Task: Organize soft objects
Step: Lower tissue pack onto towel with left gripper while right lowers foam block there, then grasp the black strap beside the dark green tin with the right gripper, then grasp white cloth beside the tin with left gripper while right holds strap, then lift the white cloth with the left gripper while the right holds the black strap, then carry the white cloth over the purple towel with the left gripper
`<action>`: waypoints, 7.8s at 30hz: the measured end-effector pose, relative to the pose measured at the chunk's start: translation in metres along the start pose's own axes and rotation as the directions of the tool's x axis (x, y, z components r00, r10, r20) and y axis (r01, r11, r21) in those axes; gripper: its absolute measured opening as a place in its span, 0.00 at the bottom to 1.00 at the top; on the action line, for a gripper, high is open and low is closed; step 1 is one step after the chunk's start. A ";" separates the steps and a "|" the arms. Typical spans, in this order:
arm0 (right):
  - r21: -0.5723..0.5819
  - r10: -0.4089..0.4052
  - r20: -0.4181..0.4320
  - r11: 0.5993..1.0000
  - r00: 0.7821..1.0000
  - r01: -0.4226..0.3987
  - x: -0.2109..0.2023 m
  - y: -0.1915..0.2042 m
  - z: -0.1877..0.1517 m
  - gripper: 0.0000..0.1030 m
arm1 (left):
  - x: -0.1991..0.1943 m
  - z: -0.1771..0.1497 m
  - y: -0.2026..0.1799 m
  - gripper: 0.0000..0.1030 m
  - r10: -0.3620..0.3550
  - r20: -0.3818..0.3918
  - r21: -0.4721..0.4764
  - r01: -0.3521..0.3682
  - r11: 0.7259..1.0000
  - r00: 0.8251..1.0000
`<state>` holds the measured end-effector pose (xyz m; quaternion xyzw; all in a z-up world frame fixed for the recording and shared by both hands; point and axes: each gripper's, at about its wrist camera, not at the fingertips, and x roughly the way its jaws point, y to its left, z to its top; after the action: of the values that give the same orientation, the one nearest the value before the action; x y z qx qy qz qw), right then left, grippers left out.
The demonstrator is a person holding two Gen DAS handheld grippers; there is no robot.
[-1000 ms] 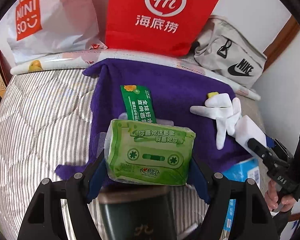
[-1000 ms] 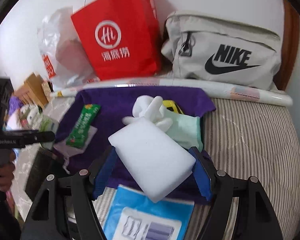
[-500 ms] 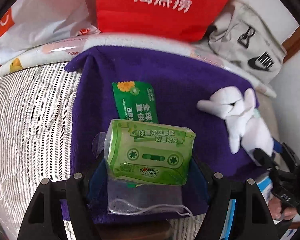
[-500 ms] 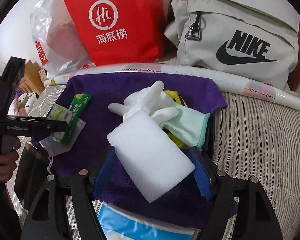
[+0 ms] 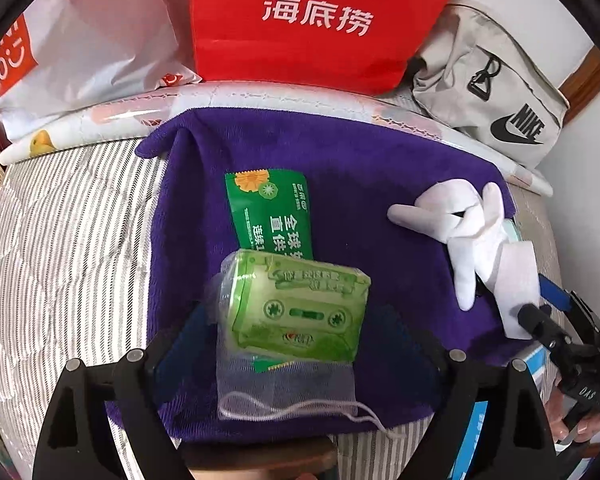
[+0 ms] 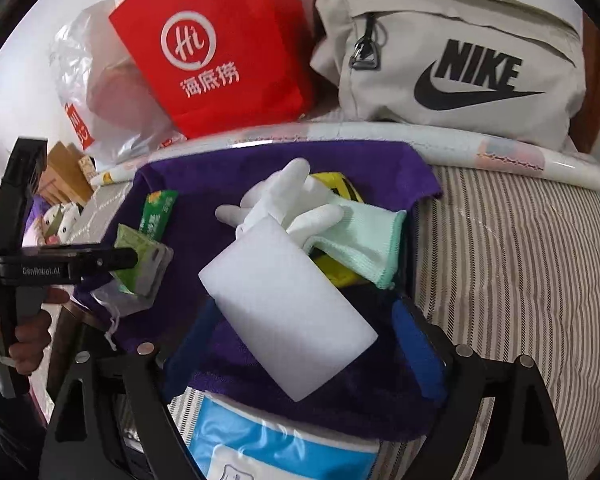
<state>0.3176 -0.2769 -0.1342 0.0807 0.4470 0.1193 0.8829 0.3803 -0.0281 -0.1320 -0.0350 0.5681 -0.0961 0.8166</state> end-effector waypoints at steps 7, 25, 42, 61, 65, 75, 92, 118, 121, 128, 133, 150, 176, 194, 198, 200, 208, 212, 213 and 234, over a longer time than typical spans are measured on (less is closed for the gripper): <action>0.023 0.003 0.048 1.000 0.999 -0.004 -0.029 0.002 -0.006 0.87 | -0.027 -0.011 0.006 0.87 -0.045 0.023 0.000 0.045 0.999 0.999; -0.106 0.039 0.214 0.994 0.976 -0.016 -0.138 0.071 -0.098 0.87 | -0.122 -0.123 0.003 0.87 -0.061 0.144 0.043 0.055 0.998 0.988; -0.327 0.059 0.063 0.944 0.996 -0.035 -0.081 0.161 -0.194 0.57 | -0.102 -0.215 0.064 0.87 0.035 0.115 -0.022 -0.033 0.999 0.993; -0.368 -0.072 0.094 0.924 0.993 0.102 -0.035 0.173 -0.190 0.09 | -0.086 -0.231 0.077 0.87 -0.020 0.083 -0.013 0.021 1.000 0.996; -0.349 -0.026 0.132 0.934 0.991 0.071 -0.055 0.169 -0.189 0.06 | -0.082 -0.233 0.072 0.87 -0.027 0.073 -0.011 0.027 1.000 0.997; -0.250 0.089 0.165 0.967 0.982 -0.046 -0.086 0.149 -0.188 0.03 | -0.078 -0.243 0.050 0.87 -0.050 0.053 0.013 0.050 0.999 0.997; -0.188 0.111 0.253 0.980 0.961 -0.064 -0.143 0.112 -0.212 0.03 | -0.065 -0.229 0.012 0.61 -0.179 0.160 0.115 0.161 0.980 0.971; -0.025 0.050 0.230 0.999 0.972 -0.045 -0.139 0.049 -0.215 0.03 | -0.051 -0.226 -0.014 0.33 -0.151 0.196 0.230 0.104 0.967 0.969; -0.030 0.050 0.230 0.999 0.972 -0.045 -0.140 0.050 -0.216 0.03 | -0.064 -0.230 -0.015 0.32 -0.153 0.222 0.242 0.097 0.965 0.963; -0.035 0.052 0.232 0.998 0.971 -0.045 -0.144 0.054 -0.220 0.03 | -0.087 -0.247 -0.012 0.21 -0.180 0.238 0.267 0.113 0.957 0.955; -0.031 0.056 0.233 0.998 0.971 -0.050 -0.147 0.055 -0.223 0.03 | -0.085 -0.264 -0.001 0.20 -0.187 0.207 0.247 0.133 0.960 0.960; -0.041 0.080 0.215 0.997 0.973 -0.073 -0.142 0.061 -0.225 0.03 | -0.048 -0.239 0.001 0.28 -0.095 0.169 0.185 0.063 0.981 0.981; -0.042 0.050 0.218 0.998 0.975 -0.042 -0.149 0.060 -0.230 0.03 | -0.126 -0.281 0.047 0.21 -0.131 0.337 0.089 0.107 0.990 0.932; -0.097 0.069 0.300 0.994 0.951 -0.042 -0.181 0.071 -0.168 0.03 | -0.163 -0.217 0.026 0.21 -0.141 0.393 0.112 0.105 0.988 0.909; -0.113 0.081 0.302 0.992 0.950 -0.049 -0.177 0.072 -0.143 0.03 | -0.163 -0.192 0.023 0.21 -0.130 0.399 0.108 0.094 0.990 0.908; -0.121 0.090 0.303 0.991 0.949 -0.055 -0.174 0.073 -0.129 0.03 | -0.160 -0.179 0.024 0.21 -0.123 0.399 0.100 0.090 0.991 0.909; -0.142 0.130 0.274 0.985 0.953 -0.093 -0.141 0.070 -0.072 0.03 | -0.134 -0.122 0.028 0.21 -0.107 0.381 0.066 0.088 0.994 0.918; -0.161 0.155 0.264 0.980 0.952 -0.115 -0.123 0.074 -0.041 0.03 | -0.116 -0.096 0.029 0.21 -0.112 0.352 0.043 0.103 0.994 0.929; -0.165 0.159 0.262 0.979 0.952 -0.119 -0.120 0.076 -0.037 0.03 | -0.112 -0.091 0.030 0.21 -0.113 0.348 0.038 0.107 0.994 0.931; -0.021 0.128 0.047 0.992 0.991 -0.127 0.006 0.044 0.038 0.04 | -0.040 -0.015 0.038 0.21 -0.113 0.214 -0.007 0.117 0.993 0.970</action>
<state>0.3455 -0.2340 -0.1057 0.1044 0.4183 0.1775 0.8847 0.3571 0.0174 -0.1069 -0.0856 0.4753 -0.1334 0.8654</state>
